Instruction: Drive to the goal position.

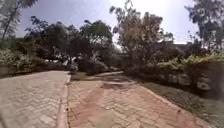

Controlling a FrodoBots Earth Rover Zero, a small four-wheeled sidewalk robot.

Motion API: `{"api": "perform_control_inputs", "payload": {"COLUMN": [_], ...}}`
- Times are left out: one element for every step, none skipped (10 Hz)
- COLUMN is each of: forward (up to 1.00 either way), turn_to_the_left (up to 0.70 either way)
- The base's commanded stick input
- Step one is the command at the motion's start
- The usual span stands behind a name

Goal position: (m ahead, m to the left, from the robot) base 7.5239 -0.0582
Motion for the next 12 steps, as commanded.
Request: {"api": "perform_control_inputs", "payload": {"forward": [0.3, 0.3, 0.3, 0.3, 0.3, 0.3, 0.3, 0.3, 0.3, 0.3, 0.3, 0.3], "turn_to_the_left": [0.0, 0.0, 0.0, 0.0, 0.0, 0.0, 0.0, 0.0, 0.0, 0.0, 0.0, 0.0]}}
